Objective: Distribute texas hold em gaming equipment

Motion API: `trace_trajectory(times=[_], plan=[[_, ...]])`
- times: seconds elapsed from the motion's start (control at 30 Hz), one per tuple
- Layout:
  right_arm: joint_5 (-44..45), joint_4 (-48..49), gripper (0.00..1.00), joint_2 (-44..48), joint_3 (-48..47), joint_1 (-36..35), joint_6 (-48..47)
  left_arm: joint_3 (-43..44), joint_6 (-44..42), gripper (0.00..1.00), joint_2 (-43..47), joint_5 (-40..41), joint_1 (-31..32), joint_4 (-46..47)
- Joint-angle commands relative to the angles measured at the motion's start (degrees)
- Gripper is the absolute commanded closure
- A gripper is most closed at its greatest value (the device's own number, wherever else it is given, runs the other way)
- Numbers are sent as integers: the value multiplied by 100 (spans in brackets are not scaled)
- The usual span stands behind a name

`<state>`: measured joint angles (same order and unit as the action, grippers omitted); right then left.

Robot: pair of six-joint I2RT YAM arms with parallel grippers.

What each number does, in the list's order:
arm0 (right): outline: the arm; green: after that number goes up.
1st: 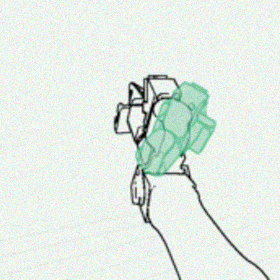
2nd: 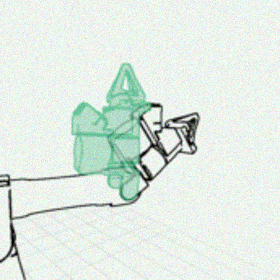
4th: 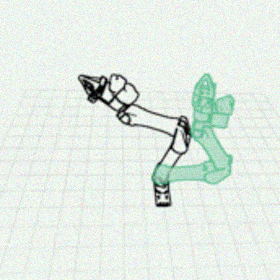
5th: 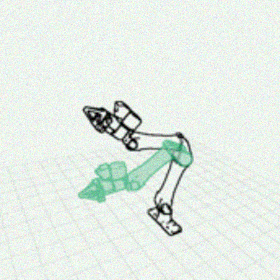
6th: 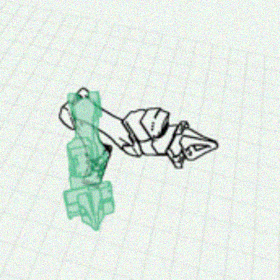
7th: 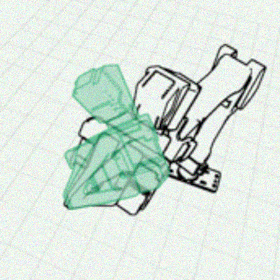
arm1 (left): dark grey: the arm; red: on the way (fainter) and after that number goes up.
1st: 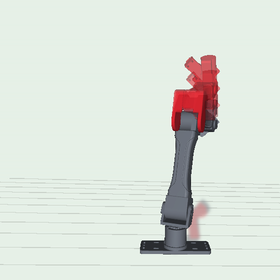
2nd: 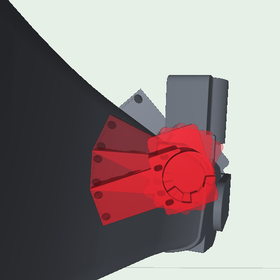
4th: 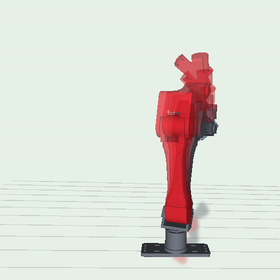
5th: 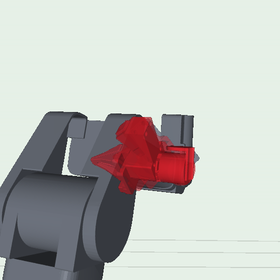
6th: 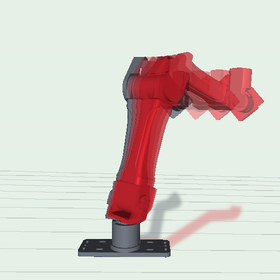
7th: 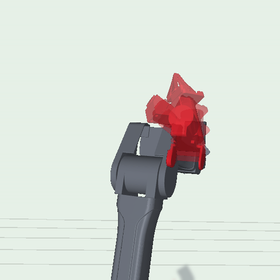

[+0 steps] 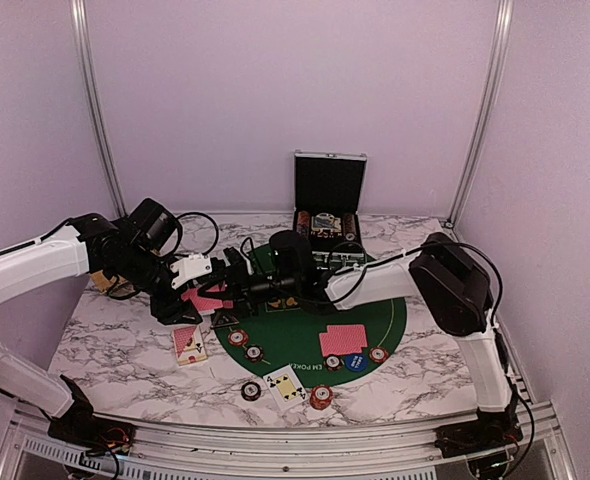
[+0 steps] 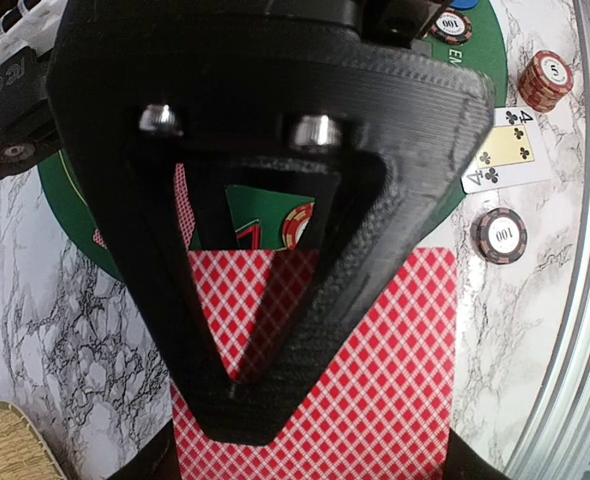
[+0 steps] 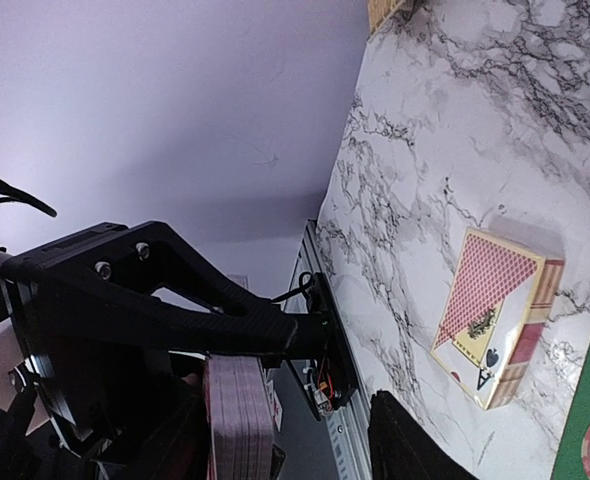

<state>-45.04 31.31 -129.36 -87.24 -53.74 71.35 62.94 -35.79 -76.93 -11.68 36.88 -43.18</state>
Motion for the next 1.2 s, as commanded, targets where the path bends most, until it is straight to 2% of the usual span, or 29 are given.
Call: trace_trajectory(times=[0.0, 0.4, 0.63, 1.17], plan=[[-14, -328, 49, 262, 90, 64, -180, 89, -35, 100, 98, -12, 29, 69], [-49, -255, 67, 492, 307, 135, -177, -31, -55, 100, 152, 32, 29, 65], [-66, -445, 71, 633, 405, 180, -366, -27, -75, 100, 132, 60, 21, 65], [-75, -398, 93, 1072, 903, 388, -319, -35, -96, 100, 24, 208, 21, 68]])
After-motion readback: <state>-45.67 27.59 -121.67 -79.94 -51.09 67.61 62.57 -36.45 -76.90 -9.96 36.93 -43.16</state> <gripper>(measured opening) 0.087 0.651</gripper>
